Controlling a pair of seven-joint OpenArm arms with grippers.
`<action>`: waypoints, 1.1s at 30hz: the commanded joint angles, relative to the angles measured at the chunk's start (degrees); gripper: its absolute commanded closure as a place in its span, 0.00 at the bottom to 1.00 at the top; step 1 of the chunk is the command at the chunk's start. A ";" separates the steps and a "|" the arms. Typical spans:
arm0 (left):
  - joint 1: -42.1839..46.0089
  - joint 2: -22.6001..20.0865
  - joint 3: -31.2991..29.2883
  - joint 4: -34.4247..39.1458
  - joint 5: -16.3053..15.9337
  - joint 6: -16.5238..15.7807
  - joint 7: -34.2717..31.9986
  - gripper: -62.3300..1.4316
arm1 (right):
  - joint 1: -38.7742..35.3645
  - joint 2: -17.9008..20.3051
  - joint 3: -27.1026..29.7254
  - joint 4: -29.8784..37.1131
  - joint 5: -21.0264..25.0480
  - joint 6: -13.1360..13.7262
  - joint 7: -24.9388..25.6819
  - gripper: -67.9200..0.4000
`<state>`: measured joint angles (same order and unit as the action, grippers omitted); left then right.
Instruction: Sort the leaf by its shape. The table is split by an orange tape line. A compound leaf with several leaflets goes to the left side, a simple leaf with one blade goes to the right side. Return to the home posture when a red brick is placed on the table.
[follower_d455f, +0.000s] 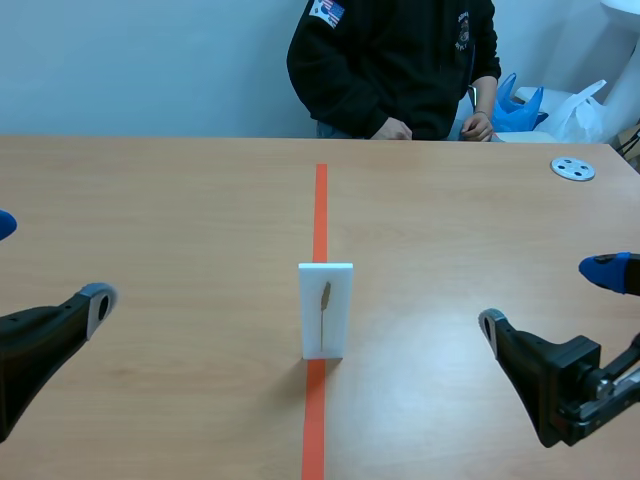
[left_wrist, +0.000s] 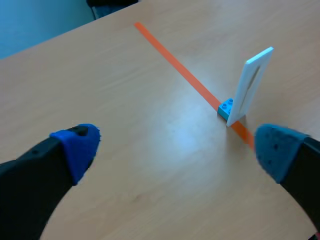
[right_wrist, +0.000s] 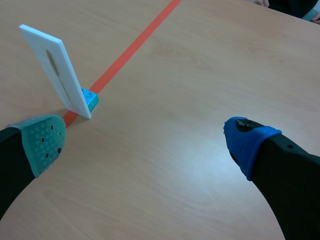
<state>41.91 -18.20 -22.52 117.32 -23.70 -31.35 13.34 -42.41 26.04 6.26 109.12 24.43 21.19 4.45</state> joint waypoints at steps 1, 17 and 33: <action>-0.15 -1.03 0.00 0.02 -1.20 0.15 -1.09 0.00 | 0.66 0.00 0.52 1.07 0.22 -0.22 0.85 0.00; -4.39 -8.20 10.73 -10.80 -0.68 0.04 -3.69 0.00 | 0.66 0.00 0.52 1.07 0.22 -0.24 0.83 0.00; -25.81 -7.15 30.56 -35.80 10.67 0.42 -16.22 0.00 | 0.66 0.00 0.52 1.07 0.22 -0.22 0.83 0.00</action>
<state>16.71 -26.30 8.49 80.79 -12.88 -31.14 -1.89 -42.41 26.04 6.26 109.12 24.40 21.19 4.45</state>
